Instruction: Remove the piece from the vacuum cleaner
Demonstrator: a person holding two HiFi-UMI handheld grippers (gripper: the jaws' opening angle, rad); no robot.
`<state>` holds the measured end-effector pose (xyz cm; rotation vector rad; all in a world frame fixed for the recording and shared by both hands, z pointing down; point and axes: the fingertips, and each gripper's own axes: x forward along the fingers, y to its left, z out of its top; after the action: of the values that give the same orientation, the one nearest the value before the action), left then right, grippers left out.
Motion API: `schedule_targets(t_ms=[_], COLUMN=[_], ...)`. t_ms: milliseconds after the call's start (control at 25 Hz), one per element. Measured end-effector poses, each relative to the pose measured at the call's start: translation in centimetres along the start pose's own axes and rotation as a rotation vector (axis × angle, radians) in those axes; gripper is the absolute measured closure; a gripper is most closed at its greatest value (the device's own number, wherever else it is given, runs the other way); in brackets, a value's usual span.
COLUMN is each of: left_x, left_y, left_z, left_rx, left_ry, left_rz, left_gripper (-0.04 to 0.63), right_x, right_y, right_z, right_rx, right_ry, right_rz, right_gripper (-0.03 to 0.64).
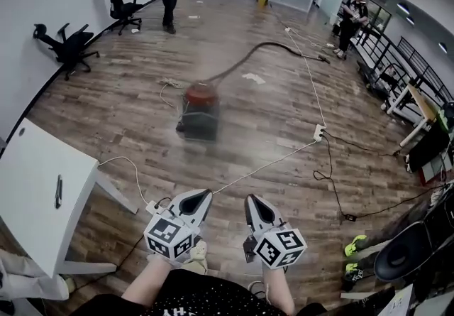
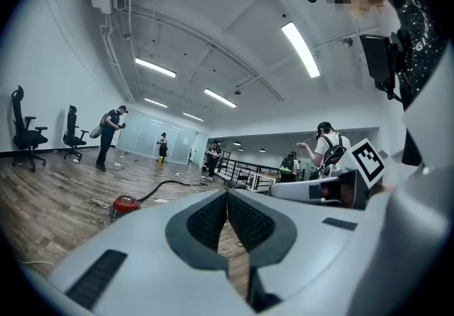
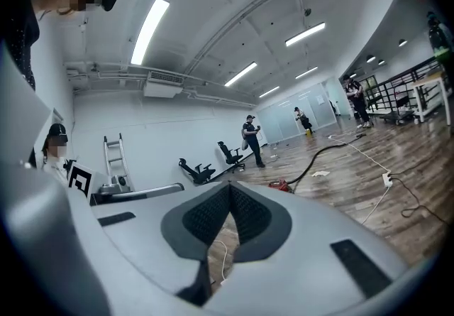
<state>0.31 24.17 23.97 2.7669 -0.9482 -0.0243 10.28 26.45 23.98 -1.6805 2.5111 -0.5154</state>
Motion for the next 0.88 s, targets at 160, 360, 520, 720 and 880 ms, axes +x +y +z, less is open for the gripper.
schedule_targets(t_ms=[160,360,520,720,880], left_x=[3.3,6.1,7.0,8.0,9.9], left_y=[4.3,8.4,11.1,13.9,16.2], left_z=[1.4,1.9,2.1,1.3,0.4], left_rx=[0.018,0.013,-0.007,-0.041,-0.06], left_ry=[-0.004,-0.017,-0.011,0.005,0.03], left_rz=[-0.024,-0.033,-0.015,0.026,0.058], left_gripper=[0.586,0.586,0.586,0.586,0.586], right_x=[5.2,9.9,12.5,15.6,18.6], right_y=[-1.1,-2.4,-2.7,-4.1,-5.9], right_z=[1.7,1.7,1.5,1.2,0.9], right_rx=[-0.02,-0.022,-0.013,-0.003,0.017], right_ry=[-0.015,-0.005,0.023,0.061,0.085], right_rz=[-0.001,0.0,0.005,0.017,0.044], right_gripper=[0.62,0.62,0.62,0.62,0.619])
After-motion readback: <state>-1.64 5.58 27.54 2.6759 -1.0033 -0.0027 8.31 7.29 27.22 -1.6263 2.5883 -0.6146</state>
